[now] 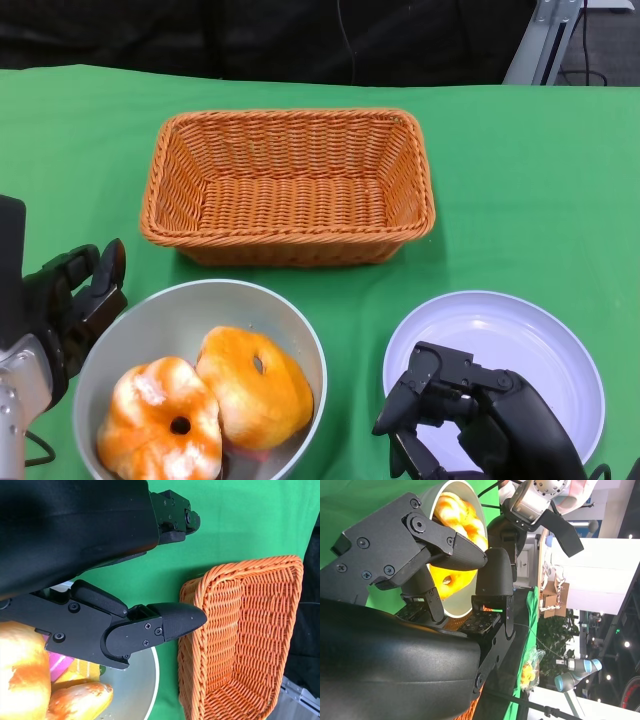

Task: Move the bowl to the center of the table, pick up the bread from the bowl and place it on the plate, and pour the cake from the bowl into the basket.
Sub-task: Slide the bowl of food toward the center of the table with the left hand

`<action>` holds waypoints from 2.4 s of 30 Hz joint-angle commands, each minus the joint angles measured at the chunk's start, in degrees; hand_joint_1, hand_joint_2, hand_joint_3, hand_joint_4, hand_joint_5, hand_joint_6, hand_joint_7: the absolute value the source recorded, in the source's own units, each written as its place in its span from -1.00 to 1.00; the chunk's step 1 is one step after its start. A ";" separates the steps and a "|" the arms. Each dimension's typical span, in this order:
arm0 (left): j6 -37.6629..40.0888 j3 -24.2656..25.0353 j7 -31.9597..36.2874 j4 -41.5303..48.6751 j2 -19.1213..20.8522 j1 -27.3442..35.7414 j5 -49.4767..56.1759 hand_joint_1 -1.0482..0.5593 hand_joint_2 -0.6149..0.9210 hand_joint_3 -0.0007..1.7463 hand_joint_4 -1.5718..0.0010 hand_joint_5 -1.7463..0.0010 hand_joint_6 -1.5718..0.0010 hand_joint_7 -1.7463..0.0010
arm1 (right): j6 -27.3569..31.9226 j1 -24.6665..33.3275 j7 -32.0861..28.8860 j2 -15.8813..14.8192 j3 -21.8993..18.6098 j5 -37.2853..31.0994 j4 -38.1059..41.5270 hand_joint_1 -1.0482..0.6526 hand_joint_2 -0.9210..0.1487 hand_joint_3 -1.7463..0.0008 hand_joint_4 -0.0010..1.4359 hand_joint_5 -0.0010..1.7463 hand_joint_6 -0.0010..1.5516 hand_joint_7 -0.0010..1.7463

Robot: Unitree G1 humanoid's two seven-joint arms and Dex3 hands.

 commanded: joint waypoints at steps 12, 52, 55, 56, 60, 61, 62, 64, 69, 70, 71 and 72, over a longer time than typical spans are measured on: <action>-1.07 -0.20 1.57 1.50 -1.71 -0.15 1.06 -0.60 1.00 -0.15 1.00 1.00 1.00 1.00 | -0.70 0.38 -0.13 -0.46 -0.20 -0.44 -0.54 -0.10 -0.25 -0.16 0.06 0.95 -0.01 0.59; -3.10 -1.17 0.01 1.41 -4.24 -0.31 -0.61 -0.61 1.00 -0.20 1.00 1.00 1.00 1.00 | -0.83 0.50 -0.34 -0.20 -0.04 -1.51 -0.72 -0.11 -0.24 -0.17 0.07 0.97 0.00 0.60; -3.30 -1.69 -0.43 1.38 -4.14 -0.21 -0.41 -0.61 1.00 -0.20 1.00 1.00 1.00 1.00 | -1.06 0.35 -0.28 -0.35 -0.10 -1.76 -0.53 -0.11 -0.25 -0.16 0.07 0.97 -0.01 0.60; -3.45 -1.98 -0.46 1.38 -4.07 -0.18 -0.16 -0.61 1.00 -0.20 1.00 1.00 1.00 1.00 | -1.17 0.27 -0.22 -0.43 -0.13 -1.82 -0.43 -0.11 -0.25 -0.16 0.07 0.97 -0.01 0.60; -4.18 -1.77 -0.20 1.67 -4.60 -0.24 -0.51 -0.62 1.00 -0.21 1.00 1.00 1.00 1.00 | -1.00 0.30 -0.16 -0.32 -0.11 -1.54 -0.31 -0.11 -0.26 -0.15 0.07 0.98 0.00 0.60; -4.30 -1.72 -0.13 1.73 -4.76 -0.28 -0.59 -0.61 1.00 -0.21 1.00 1.00 1.00 1.00 | -0.87 0.30 -0.14 -0.33 -0.11 -1.50 -0.33 -0.11 -0.26 -0.15 0.07 0.97 0.00 0.60; -4.31 -1.78 -0.11 1.78 -4.81 -0.32 -0.56 -0.61 1.00 -0.21 1.00 1.00 1.00 1.00 | -0.91 0.25 -0.11 -0.36 -0.13 -1.53 -0.28 -0.11 -0.26 -0.15 0.07 0.97 0.00 0.60; -4.48 -2.08 -0.27 1.77 -4.84 -0.32 -0.35 -0.61 1.00 -0.21 1.00 1.00 1.00 1.00 | -1.01 0.21 -0.11 -0.39 -0.15 -1.60 -0.20 -0.12 -0.26 -0.15 0.07 0.97 0.00 0.60; -5.52 -3.25 -1.08 1.95 -4.50 -0.13 0.21 -0.61 1.00 -0.22 1.00 1.00 1.00 1.00 | -1.00 0.21 -0.10 -0.40 -0.15 -1.62 -0.22 -0.12 -0.26 -0.14 0.06 0.97 0.00 0.60; -5.71 -3.40 -1.29 2.03 -4.39 -0.10 0.23 -0.61 1.00 -0.21 1.00 1.00 1.00 1.00 | -0.99 0.21 -0.12 -0.40 -0.14 -1.64 -0.23 -0.12 -0.27 -0.14 0.06 0.98 0.00 0.60; -5.97 -3.31 -1.53 2.22 -4.33 -0.12 0.08 -0.61 1.00 -0.21 1.00 1.00 1.00 1.00 | -1.01 0.22 -0.22 -0.45 -0.15 -1.90 -0.31 -0.12 -0.27 -0.13 0.06 0.98 0.00 0.60; -6.14 -3.20 -1.65 2.34 -4.31 -0.14 -0.01 -0.61 1.00 -0.21 1.00 1.00 1.00 1.00 | -1.02 0.24 -0.29 -0.50 -0.16 -2.08 -0.37 -0.12 -0.27 -0.13 0.06 0.98 0.00 0.60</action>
